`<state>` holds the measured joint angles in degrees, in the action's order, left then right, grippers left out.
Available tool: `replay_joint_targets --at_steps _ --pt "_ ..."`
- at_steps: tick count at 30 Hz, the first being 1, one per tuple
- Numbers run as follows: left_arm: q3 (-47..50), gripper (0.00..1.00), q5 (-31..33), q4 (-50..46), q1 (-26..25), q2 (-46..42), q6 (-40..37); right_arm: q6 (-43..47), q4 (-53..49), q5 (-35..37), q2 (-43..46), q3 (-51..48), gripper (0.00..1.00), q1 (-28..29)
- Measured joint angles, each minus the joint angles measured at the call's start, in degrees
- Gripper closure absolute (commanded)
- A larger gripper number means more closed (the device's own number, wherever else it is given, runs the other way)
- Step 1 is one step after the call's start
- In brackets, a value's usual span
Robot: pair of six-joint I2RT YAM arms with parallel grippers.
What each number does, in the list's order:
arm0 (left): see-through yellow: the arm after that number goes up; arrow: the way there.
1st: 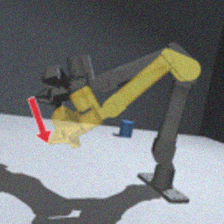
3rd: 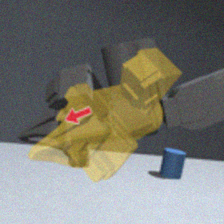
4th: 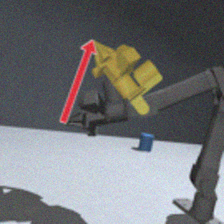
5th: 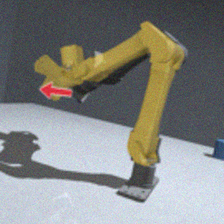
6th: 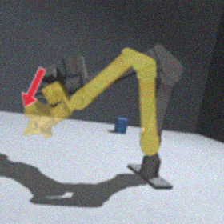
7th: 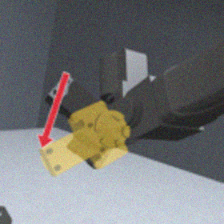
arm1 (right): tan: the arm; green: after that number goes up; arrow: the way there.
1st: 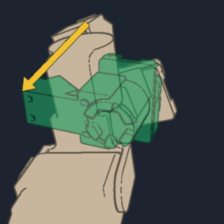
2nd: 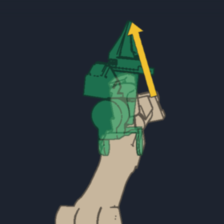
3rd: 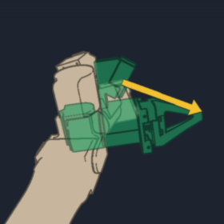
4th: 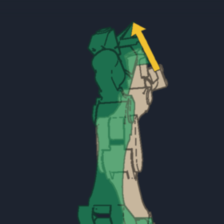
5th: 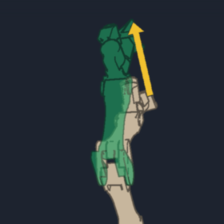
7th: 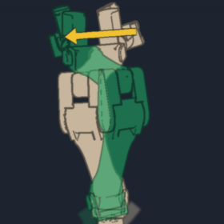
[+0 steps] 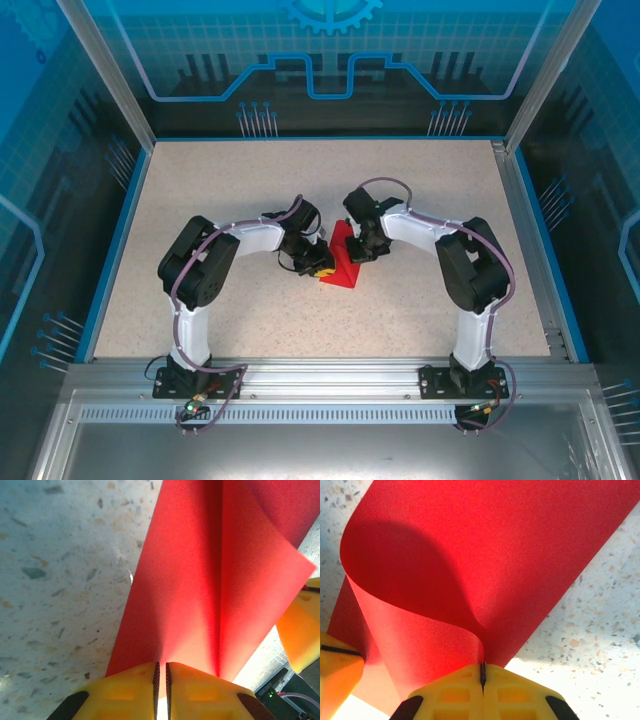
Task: Fold a paper plane with a square sheet of paper (pick it up from the middle)
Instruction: Fold the triangle a second time at the center of the table.
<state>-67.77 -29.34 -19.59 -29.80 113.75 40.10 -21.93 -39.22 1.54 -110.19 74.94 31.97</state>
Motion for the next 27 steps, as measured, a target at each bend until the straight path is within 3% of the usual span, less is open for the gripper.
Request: replay_joint_targets --at_steps 27 --pt "-0.02 0.87 0.0 -0.13 0.0 0.0 -0.17 0.39 0.26 2.54 -1.9 0.83 0.95 0.79"
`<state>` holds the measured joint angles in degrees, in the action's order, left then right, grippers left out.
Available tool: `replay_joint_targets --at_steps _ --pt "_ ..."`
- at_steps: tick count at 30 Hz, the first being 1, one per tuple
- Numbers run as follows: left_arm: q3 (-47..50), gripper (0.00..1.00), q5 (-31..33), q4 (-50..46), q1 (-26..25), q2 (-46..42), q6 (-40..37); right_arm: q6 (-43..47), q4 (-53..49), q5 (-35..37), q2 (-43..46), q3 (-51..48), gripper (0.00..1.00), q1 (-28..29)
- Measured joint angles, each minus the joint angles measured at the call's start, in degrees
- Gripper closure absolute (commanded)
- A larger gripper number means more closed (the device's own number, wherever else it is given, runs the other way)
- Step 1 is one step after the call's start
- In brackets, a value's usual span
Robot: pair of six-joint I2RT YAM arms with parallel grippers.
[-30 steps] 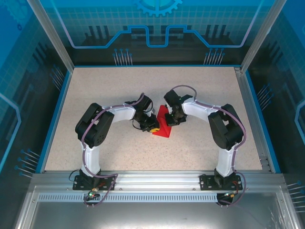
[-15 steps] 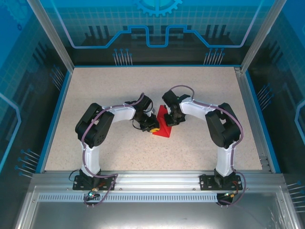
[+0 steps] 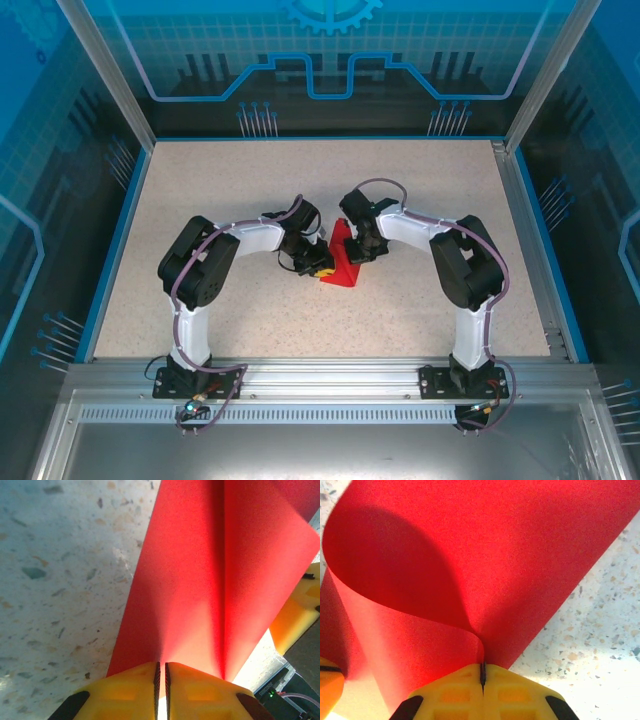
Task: Fold a paper plane with a square sheet of paper (pick it up from the middle)
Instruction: Fold the triangle a second time at the center of the table.
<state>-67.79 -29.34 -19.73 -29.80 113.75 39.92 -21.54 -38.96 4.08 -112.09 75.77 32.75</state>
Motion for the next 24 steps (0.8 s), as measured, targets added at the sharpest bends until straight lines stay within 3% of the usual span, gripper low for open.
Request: replay_joint_targets --at_steps 24 --pt "-0.98 0.87 0.02 -0.94 0.0 0.0 -1.05 -0.48 0.02 0.39 0.55 -1.07 0.96 0.0"
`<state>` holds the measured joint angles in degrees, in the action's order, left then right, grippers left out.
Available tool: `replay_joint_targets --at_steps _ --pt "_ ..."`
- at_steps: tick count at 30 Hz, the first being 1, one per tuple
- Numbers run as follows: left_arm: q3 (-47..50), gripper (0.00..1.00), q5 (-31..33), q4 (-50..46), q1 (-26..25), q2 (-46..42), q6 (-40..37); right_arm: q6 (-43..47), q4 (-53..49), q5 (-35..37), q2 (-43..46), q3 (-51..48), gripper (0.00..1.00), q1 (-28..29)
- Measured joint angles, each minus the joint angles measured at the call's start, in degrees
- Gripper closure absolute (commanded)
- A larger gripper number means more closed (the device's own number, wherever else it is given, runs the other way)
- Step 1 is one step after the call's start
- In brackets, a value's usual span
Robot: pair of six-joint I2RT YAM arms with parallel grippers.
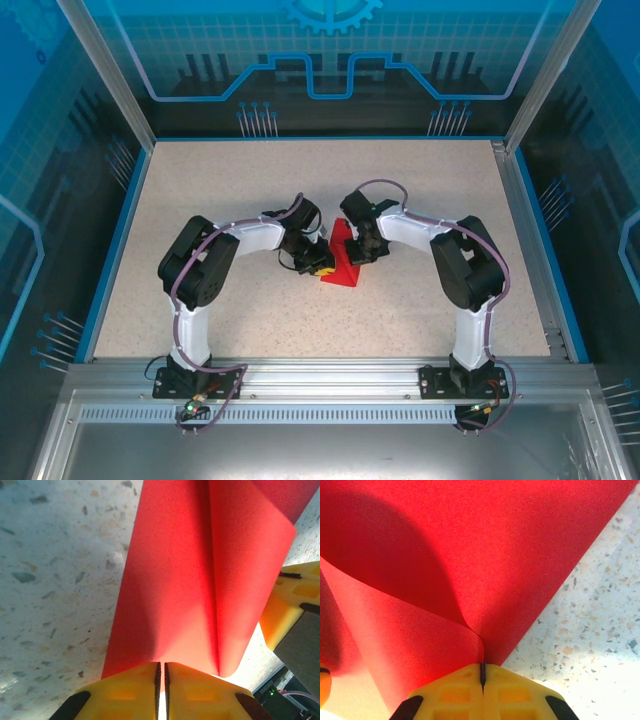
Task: Fold a paper plane with a square sheet of paper (pick it up from the middle)
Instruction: Fold the triangle a second time at the center of the table.
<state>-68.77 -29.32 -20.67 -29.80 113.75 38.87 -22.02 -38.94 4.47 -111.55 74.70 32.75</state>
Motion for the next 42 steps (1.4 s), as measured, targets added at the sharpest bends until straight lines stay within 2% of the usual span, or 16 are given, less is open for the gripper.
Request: replay_joint_targets --at_steps 35,38,40,42 --pt "-0.17 0.88 0.37 0.2 0.0 0.66 0.0 0.0 0.87 0.15 -0.35 -0.09 0.95 0.0" --pt "0.92 0.91 0.59 2.56 0.42 -0.46 1.31 -0.02 0.9 0.26 -0.35 -0.13 0.96 0.0" --pt "2.56 0.98 0.11 5.6 1.11 -1.86 2.95 0.0 1.03 0.28 -0.35 -0.24 0.96 -0.02" --pt "3.93 1.0 -0.96 9.49 2.23 -2.89 5.55 0.0 1.29 0.26 -0.35 -0.44 0.96 -0.04"
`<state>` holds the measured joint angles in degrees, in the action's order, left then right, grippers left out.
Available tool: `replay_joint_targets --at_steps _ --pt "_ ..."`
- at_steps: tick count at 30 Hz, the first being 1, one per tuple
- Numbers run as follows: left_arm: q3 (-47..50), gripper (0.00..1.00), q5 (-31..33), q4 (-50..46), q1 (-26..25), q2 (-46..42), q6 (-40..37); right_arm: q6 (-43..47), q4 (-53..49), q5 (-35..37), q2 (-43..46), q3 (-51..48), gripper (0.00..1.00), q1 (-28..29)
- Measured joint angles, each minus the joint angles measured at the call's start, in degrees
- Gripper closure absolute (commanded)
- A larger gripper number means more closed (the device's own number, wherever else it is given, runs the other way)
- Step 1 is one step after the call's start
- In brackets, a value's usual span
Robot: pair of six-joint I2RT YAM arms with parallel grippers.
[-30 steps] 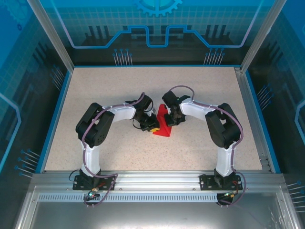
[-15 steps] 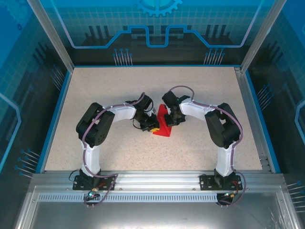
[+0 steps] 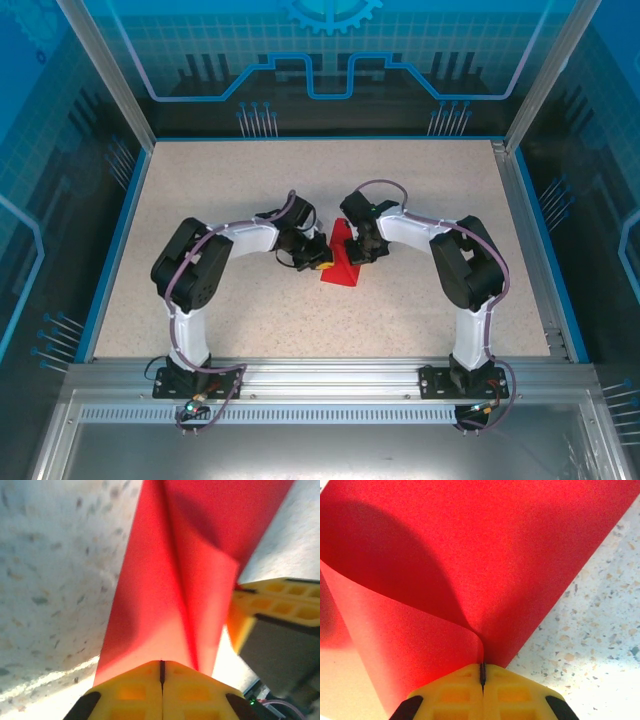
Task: Fold a paper plane with a square sheet of paper (pick it up from the middle)
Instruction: Fold the triangle a second time at the center of the table.
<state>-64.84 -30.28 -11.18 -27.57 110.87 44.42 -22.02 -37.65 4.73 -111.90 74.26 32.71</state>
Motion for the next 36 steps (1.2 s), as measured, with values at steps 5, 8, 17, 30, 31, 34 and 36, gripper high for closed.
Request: replay_joint_targets --at_steps 5,8,17,30,31,34,36 --pt "0.76 1.0 -3.02 11.19 1.79 -0.13 7.61 -0.02 0.17 -0.02 0.02 -0.13 0.96 -0.09" --pt "0.9 1.0 -4.28 16.41 1.79 0.2 10.91 -0.22 0.37 -0.07 0.11 -0.31 0.96 -0.11" --pt "2.05 1.0 -6.49 22.03 1.64 2.8 14.19 -0.22 0.48 -0.17 0.15 -0.39 0.96 -0.13" --pt "1.88 1.0 -7.02 22.45 0.87 7.15 13.88 -0.24 0.48 -0.2 0.15 -0.39 0.96 -0.13" --pt "1.86 1.0 -7.02 22.38 0.87 7.41 13.73 -0.24 0.5 -0.22 0.15 -0.39 0.96 -0.13" --pt "1.44 1.0 -6.93 22.01 0.9 8.39 13.4 -0.42 0.55 -0.24 0.15 -0.39 0.94 -0.13" --pt "1.25 1.0 -6.75 21.94 0.87 8.46 12.96 -0.42 0.61 -0.35 0.2 -0.39 0.93 -0.13"
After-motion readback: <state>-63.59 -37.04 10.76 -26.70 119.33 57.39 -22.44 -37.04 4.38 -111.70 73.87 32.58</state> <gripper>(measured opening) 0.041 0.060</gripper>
